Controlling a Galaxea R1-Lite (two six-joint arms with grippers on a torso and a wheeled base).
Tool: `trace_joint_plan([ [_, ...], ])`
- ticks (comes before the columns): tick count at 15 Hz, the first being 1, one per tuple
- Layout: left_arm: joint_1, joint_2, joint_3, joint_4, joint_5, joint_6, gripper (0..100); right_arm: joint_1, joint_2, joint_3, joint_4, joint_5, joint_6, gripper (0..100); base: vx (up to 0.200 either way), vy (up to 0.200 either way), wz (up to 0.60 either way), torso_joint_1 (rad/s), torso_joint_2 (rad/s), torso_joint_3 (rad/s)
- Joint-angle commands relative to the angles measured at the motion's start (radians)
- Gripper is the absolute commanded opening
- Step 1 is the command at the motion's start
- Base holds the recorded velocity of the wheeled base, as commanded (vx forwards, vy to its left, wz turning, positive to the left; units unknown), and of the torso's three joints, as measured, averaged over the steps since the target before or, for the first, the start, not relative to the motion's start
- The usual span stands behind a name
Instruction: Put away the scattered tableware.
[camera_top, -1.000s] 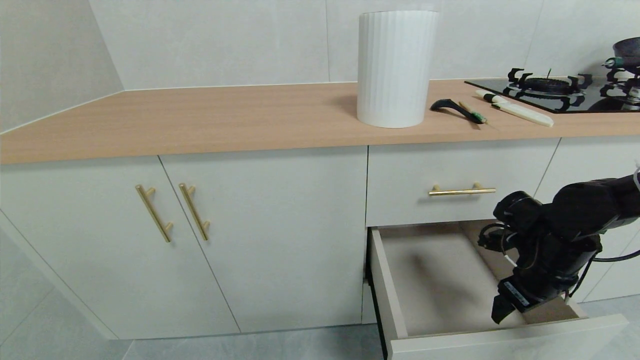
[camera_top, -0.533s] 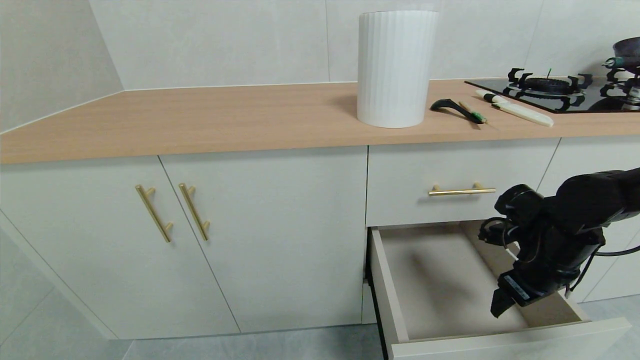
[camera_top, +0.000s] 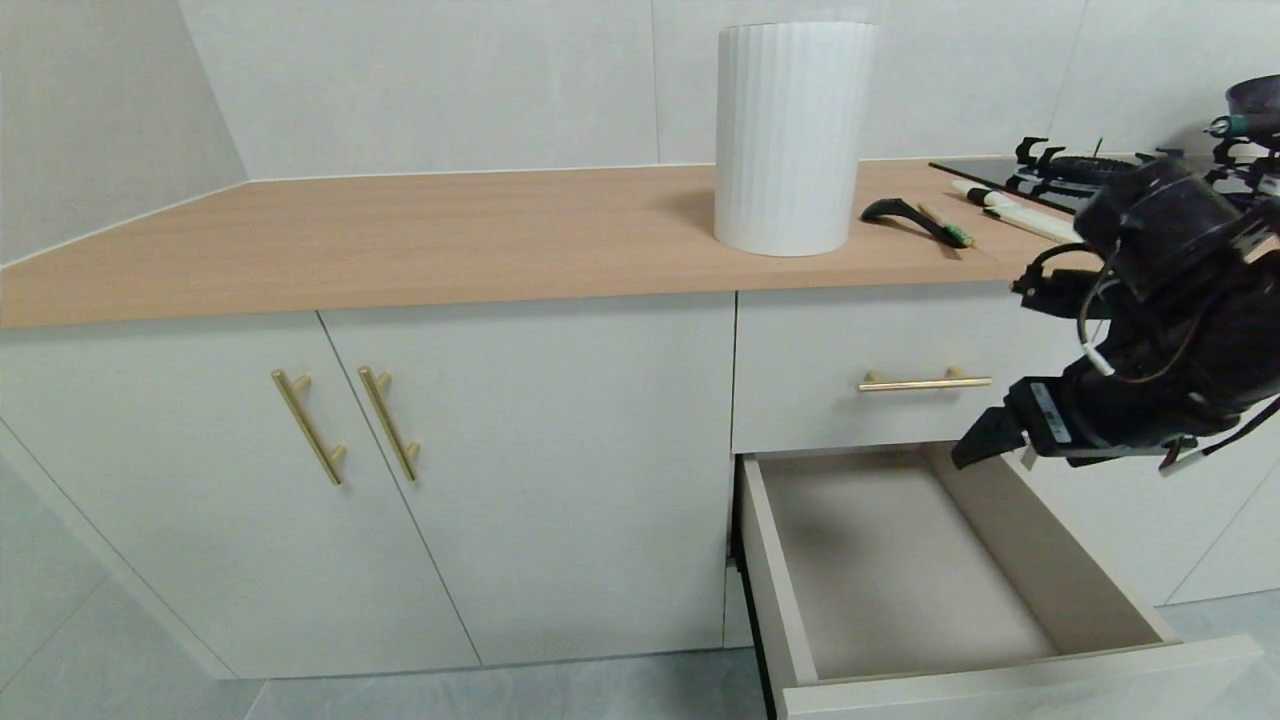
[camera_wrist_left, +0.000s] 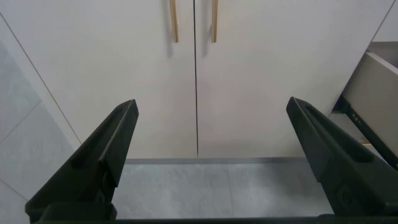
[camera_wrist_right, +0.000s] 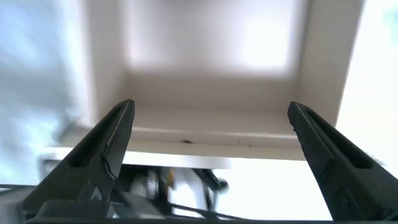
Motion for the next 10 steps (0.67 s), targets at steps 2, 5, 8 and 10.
trace_joint_plan([
  [2,0.0,0.0,0.0,0.0,0.0,0.0,100,0.013,-0.079,-0.064,0.015,0.0,-0.011,100,0.0,0.0,0.0,0.0,0.0,0.0],
  [5,0.0,0.0,0.0,0.0,0.0,0.0,100,0.013,-0.123,-0.062,0.014,-0.006,-0.013,100,0.0,0.0,0.0,0.0,0.0,0.0],
  [8,0.0,0.0,-0.001,0.0,0.0,0.0,100,0.024,-0.149,-0.062,0.014,-0.005,-0.011,100,0.0,0.0,0.0,0.01,-0.19,-0.201],
  [10,0.0,0.0,0.0,0.0,0.0,0.0,100,0.026,-0.152,-0.064,0.012,-0.001,-0.011,100,0.0,0.0,0.0,0.034,-0.25,-0.349],
])
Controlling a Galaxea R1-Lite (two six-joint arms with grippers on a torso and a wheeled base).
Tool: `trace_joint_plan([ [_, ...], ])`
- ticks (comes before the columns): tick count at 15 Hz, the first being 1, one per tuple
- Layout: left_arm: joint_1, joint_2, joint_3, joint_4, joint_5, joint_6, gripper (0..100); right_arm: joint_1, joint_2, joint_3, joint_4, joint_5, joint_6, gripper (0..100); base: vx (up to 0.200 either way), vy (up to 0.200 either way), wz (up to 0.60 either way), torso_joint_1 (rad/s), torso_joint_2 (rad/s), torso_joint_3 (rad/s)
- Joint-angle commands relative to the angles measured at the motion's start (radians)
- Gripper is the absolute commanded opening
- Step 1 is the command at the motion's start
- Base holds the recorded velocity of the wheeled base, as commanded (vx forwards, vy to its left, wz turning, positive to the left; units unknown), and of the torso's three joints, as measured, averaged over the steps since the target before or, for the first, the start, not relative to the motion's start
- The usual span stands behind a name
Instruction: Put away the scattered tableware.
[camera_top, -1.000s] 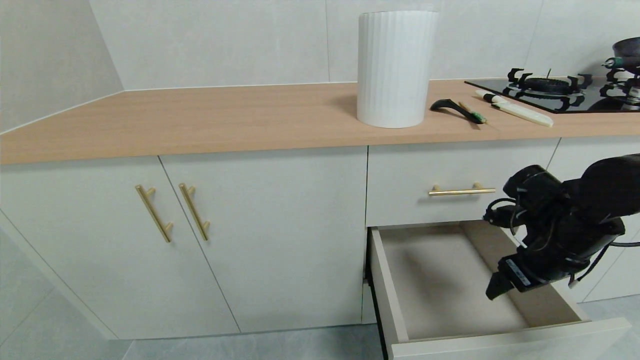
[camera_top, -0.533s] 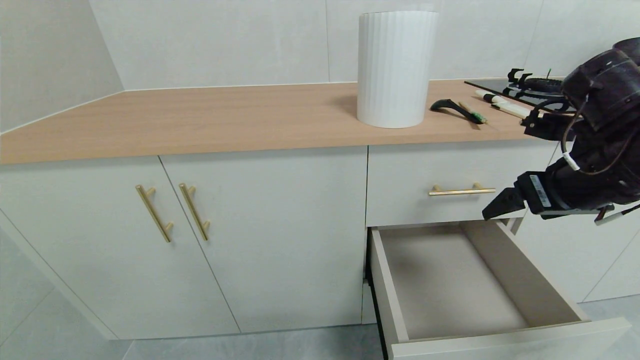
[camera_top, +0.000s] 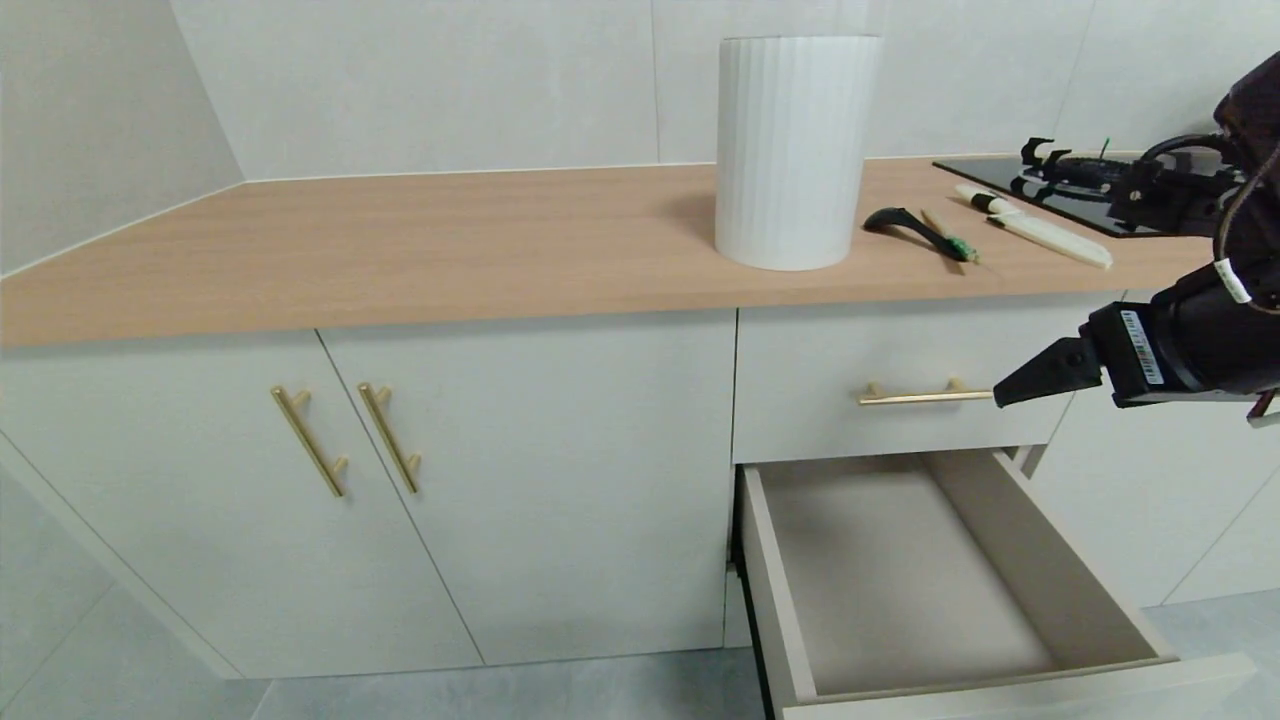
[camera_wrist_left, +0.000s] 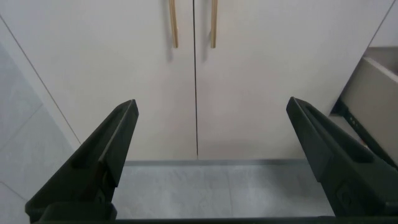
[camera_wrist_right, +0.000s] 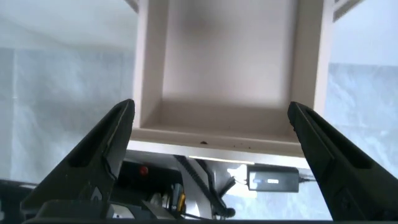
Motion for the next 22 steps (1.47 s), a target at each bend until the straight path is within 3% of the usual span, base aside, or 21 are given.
trace_joint_plan([
  [1,0.0,0.0,-0.001,-0.002,0.001,0.0,100,0.003,-0.009,-0.002,-0.003,0.001,0.0,100,0.0,0.0,0.0,0.066,-0.58,-0.373],
  [9,0.0,0.0,-0.001,-0.002,0.001,0.0,100,-0.013,0.0,-0.021,-0.114,0.009,0.008,100,0.0,0.0,0.0,0.085,-0.37,-0.253],
  [10,0.002,0.0,0.0,-0.002,0.001,0.0,100,-0.051,0.068,-0.114,-0.138,0.009,0.011,100,0.0,0.0,0.0,0.0,0.0,0.0],
  [13,0.0,0.0,0.0,-0.002,0.001,0.0,100,-0.126,0.276,-0.4,-0.036,0.012,0.078,100,0.0,0.0,0.0,0.0,0.0,0.0],
  [16,0.0,0.0,0.0,-0.002,0.001,0.0,100,-0.126,0.402,-0.404,-0.122,-0.003,0.143,100,0.0,0.0,0.0,0.0,0.0,0.0],
  [20,0.0,0.0,-0.001,-0.002,0.001,0.0,100,-0.12,0.496,-0.404,-0.214,-0.154,0.166,100,0.0,0.0,0.0,0.0,0.0,0.0],
  [22,0.0,0.0,0.0,-0.002,0.001,0.0,100,-0.12,0.51,-0.404,-0.269,-0.167,0.17,100,0.0,0.0,0.0,0.0,0.0,0.0],
])
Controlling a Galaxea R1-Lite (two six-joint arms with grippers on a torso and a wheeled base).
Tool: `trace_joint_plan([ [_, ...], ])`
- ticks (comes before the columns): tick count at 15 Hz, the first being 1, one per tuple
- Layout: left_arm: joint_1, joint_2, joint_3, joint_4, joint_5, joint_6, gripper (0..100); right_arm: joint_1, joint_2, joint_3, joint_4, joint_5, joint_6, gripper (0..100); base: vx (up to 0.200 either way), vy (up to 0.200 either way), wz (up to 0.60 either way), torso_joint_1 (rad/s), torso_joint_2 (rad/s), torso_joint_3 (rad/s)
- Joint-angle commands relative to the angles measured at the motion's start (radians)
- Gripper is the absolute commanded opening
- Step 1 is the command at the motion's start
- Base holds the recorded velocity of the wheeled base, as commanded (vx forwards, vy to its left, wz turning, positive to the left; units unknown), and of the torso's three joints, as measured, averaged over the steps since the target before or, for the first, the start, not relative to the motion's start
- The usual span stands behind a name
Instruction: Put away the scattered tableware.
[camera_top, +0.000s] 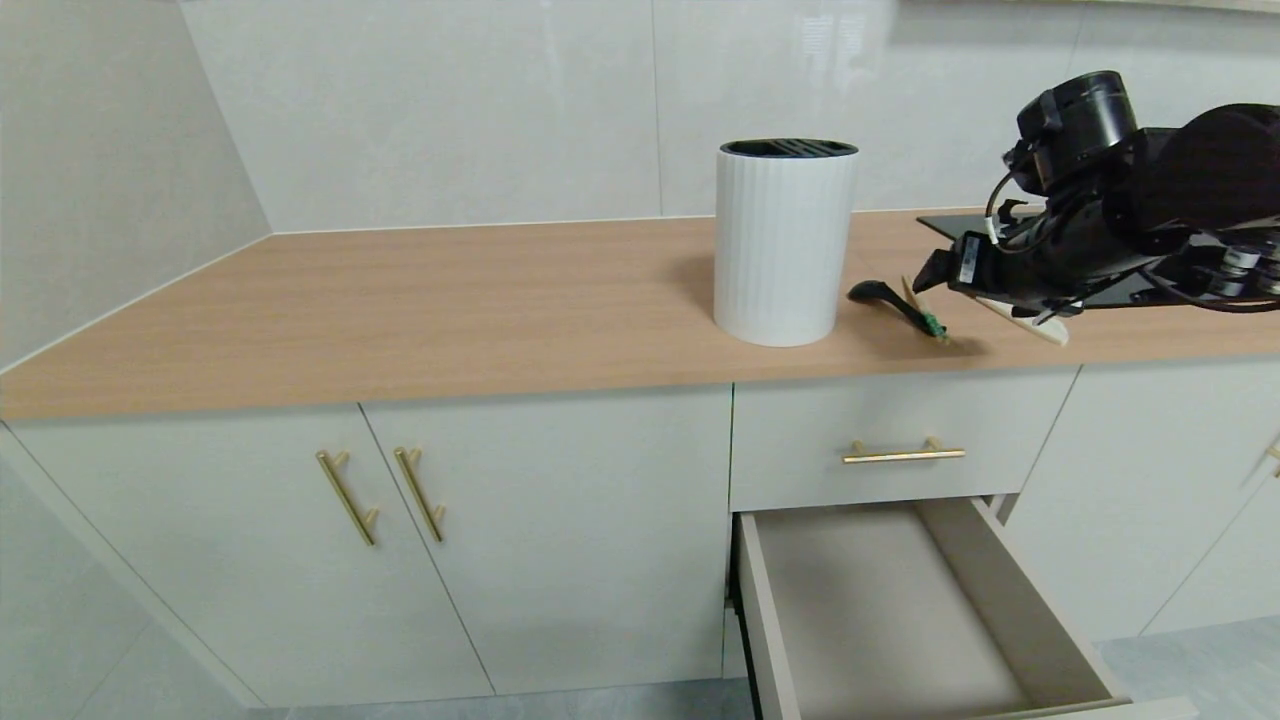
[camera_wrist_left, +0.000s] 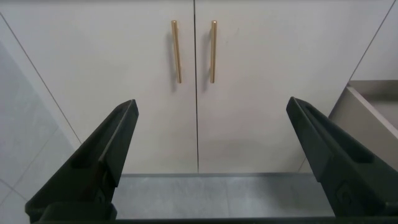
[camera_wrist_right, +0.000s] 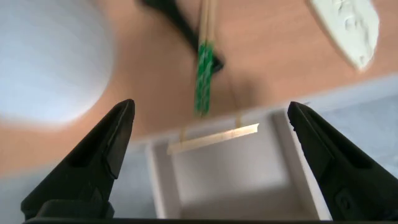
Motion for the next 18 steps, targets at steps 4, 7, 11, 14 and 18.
trace_joint_plan([
  [4,0.0,0.0,0.0,0.0,0.001,0.0,100,0.002,0.05,-0.001,-0.004,-0.001,0.001,100,0.0,0.0,0.0,0.0,0.0,0.0],
  [7,0.0,0.0,-0.001,0.0,0.001,0.0,100,0.022,0.071,-0.001,-0.004,-0.004,0.001,100,0.0,0.0,0.0,0.0,0.0,0.0],
  [11,0.0,0.0,-0.001,0.0,0.001,0.0,100,0.03,0.088,-0.001,-0.027,-0.007,0.002,100,0.0,0.0,0.0,0.0,0.0,0.0],
  [14,0.0,0.0,0.0,0.0,0.001,0.0,100,0.03,0.09,-0.001,-0.028,-0.007,0.002,100,0.0,0.0,0.0,0.0,0.0,0.0],
  [18,0.0,0.0,-0.001,0.0,0.001,0.0,100,0.03,0.099,-0.001,-0.042,-0.015,0.002,100,0.0,0.0,0.0,0.0,0.0,0.0],
])
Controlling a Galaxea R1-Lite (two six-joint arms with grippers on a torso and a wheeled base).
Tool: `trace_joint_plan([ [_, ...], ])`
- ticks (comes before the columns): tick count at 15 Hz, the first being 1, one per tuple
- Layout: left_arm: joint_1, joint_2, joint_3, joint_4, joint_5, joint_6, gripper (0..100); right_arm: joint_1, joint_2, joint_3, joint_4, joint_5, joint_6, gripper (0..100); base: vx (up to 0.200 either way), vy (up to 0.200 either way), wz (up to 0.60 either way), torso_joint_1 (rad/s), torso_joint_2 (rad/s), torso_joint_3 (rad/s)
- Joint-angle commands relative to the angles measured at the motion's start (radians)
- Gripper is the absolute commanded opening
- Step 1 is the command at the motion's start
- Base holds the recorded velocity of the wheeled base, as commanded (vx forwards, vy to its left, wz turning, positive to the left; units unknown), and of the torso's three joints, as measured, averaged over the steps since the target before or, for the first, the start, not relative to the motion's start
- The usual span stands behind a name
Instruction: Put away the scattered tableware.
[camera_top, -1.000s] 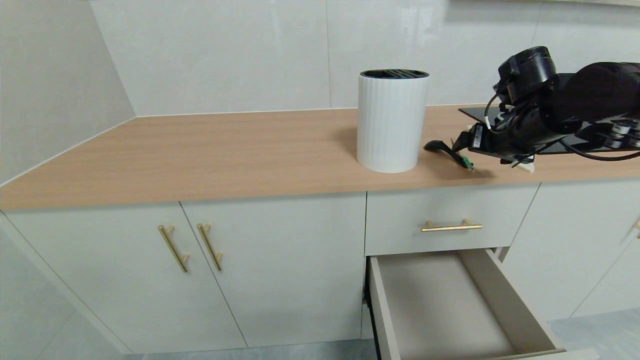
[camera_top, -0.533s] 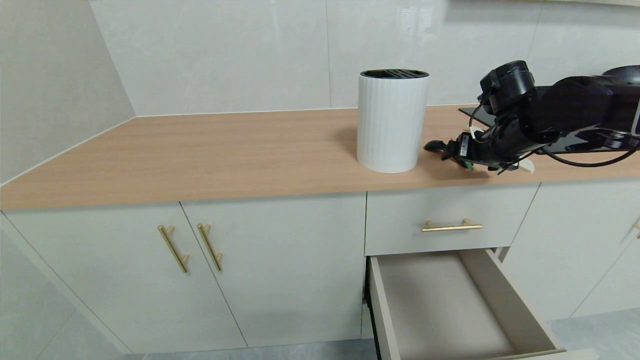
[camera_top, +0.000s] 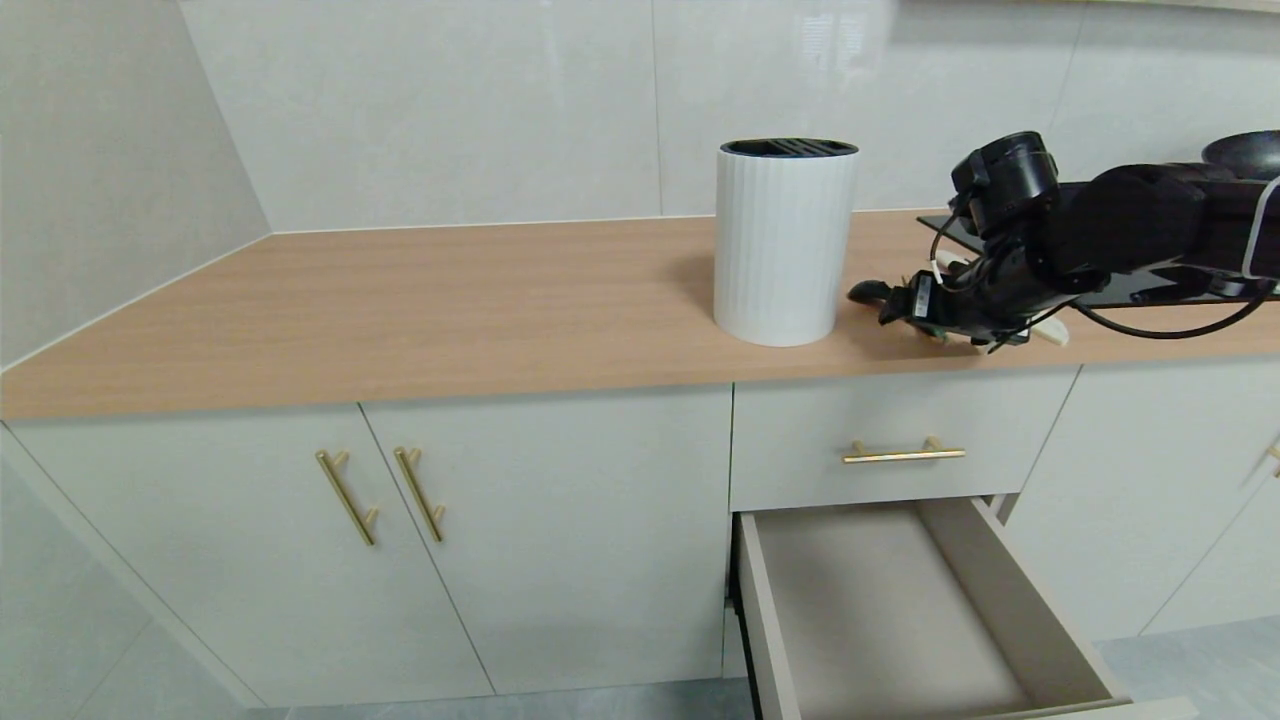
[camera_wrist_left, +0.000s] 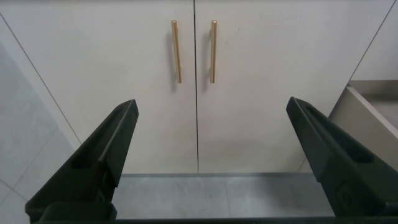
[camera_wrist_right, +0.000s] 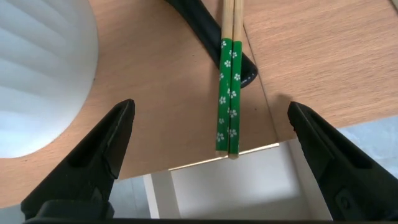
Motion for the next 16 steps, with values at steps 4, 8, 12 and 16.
trace_joint_plan([
  [4,0.0,0.0,-0.001,0.0,0.001,0.0,100,-0.001,0.018,0.0,0.0,0.0,-0.003,0,0.0,0.0,0.0,0.0,0.0,0.0],
  [8,0.0,0.0,0.001,0.0,0.001,0.0,100,-0.004,0.015,0.0,-0.014,-0.003,-0.002,0,0.0,0.0,0.0,0.0,0.0,0.0],
  [12,0.0,0.0,0.001,0.0,0.001,0.0,100,-0.004,-0.032,0.0,-0.009,-0.057,0.012,0,0.0,0.0,0.0,0.0,0.0,0.0],
  [16,0.0,0.0,0.001,0.0,0.001,0.0,100,0.001,-0.222,0.074,-0.005,-0.018,0.034,0,0.0,0.0,0.0,0.0,0.0,0.0],
])
